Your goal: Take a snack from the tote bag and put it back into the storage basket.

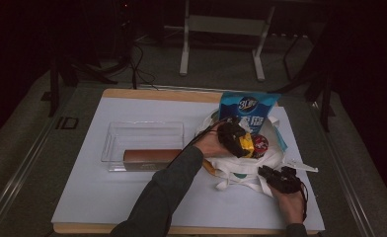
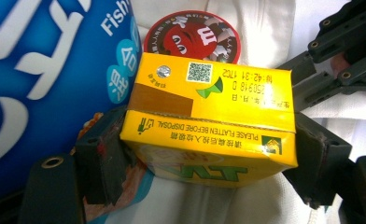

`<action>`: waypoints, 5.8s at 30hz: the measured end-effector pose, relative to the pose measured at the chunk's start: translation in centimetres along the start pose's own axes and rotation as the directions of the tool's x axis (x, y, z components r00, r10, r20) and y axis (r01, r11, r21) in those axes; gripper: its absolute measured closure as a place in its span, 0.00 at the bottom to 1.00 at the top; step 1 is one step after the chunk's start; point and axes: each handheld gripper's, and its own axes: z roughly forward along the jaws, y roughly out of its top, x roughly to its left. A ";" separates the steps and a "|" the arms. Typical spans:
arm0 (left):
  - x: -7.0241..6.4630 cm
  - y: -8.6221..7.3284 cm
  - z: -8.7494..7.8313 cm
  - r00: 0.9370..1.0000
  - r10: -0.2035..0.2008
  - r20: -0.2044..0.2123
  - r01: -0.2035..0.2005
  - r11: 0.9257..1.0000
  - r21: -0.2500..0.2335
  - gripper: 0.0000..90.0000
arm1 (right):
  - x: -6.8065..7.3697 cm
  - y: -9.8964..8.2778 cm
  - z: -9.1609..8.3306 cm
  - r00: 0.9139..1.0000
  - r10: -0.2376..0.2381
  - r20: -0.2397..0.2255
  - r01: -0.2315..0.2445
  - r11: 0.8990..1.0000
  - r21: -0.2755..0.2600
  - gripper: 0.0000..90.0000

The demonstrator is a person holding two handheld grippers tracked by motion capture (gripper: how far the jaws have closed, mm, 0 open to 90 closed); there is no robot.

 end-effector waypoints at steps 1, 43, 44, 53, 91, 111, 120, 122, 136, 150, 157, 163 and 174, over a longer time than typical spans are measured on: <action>0.0 0.0 0.1 1.000 0.001 0.000 -0.001 1.000 -0.001 0.27 | 0.0 0.0 0.0 1.000 -0.001 0.000 0.001 1.000 0.000 0.80; -1.0 0.4 1.0 0.999 0.016 -0.052 -0.015 0.999 0.034 0.31 | 0.0 0.0 0.0 1.000 0.005 -0.002 -0.005 1.000 0.001 0.80; -1.1 0.4 1.0 0.998 0.016 -0.055 -0.014 0.999 0.036 0.31 | -0.1 0.0 0.0 1.000 0.006 -0.003 -0.006 1.000 0.001 0.80; -1.6 0.8 0.5 0.995 0.029 -0.095 -0.025 0.999 0.044 0.31 | 0.0 0.0 0.0 1.000 0.004 -0.002 -0.004 1.000 0.002 0.80; -3.1 2.0 -8.7 0.977 -0.041 -0.210 0.018 0.994 -0.111 0.31 | 0.0 0.0 0.0 1.000 -0.005 0.004 0.005 1.000 -0.001 0.80; -2.4 0.3 -14.0 0.959 -0.115 -0.259 0.072 0.983 -0.168 0.31 | 0.1 0.0 0.0 1.000 -0.005 0.005 0.005 1.000 -0.002 0.80; -1.8 -0.9 -16.3 0.944 -0.149 -0.296 0.098 0.979 -0.182 0.31 | 0.1 0.0 0.0 1.000 -0.006 0.005 0.006 1.000 -0.003 0.80; -1.6 -1.2 -16.8 0.940 -0.162 -0.299 0.109 0.977 -0.186 0.31 | 0.0 0.0 0.0 1.000 -0.006 0.005 0.006 1.000 -0.003 0.80; -0.6 -3.0 -19.0 0.918 -0.211 -0.336 0.146 0.967 -0.207 0.31 | 0.0 0.0 0.0 1.000 -0.006 0.006 0.006 1.000 -0.003 0.80; 0.0 -5.3 -20.8 0.889 -0.250 -0.383 0.178 0.961 -0.214 0.31 | 0.1 0.0 0.0 1.000 -0.008 0.007 0.008 1.000 -0.003 0.80; 0.2 -6.5 -21.3 0.876 -0.278 -0.395 0.199 0.953 -0.228 0.31 | 0.1 0.0 0.0 1.000 -0.009 0.008 0.009 1.000 -0.004 0.80; 0.3 -7.2 -21.7 0.866 -0.287 -0.410 0.209 0.952 -0.224 0.31 | 0.1 0.0 0.0 1.000 -0.010 0.008 0.010 1.000 -0.004 0.80; 1.0 -9.2 -22.1 0.842 -0.328 -0.429 0.255 0.942 -0.220 0.31 | 0.1 -0.1 0.0 1.000 -0.010 0.008 0.010 1.000 -0.004 0.80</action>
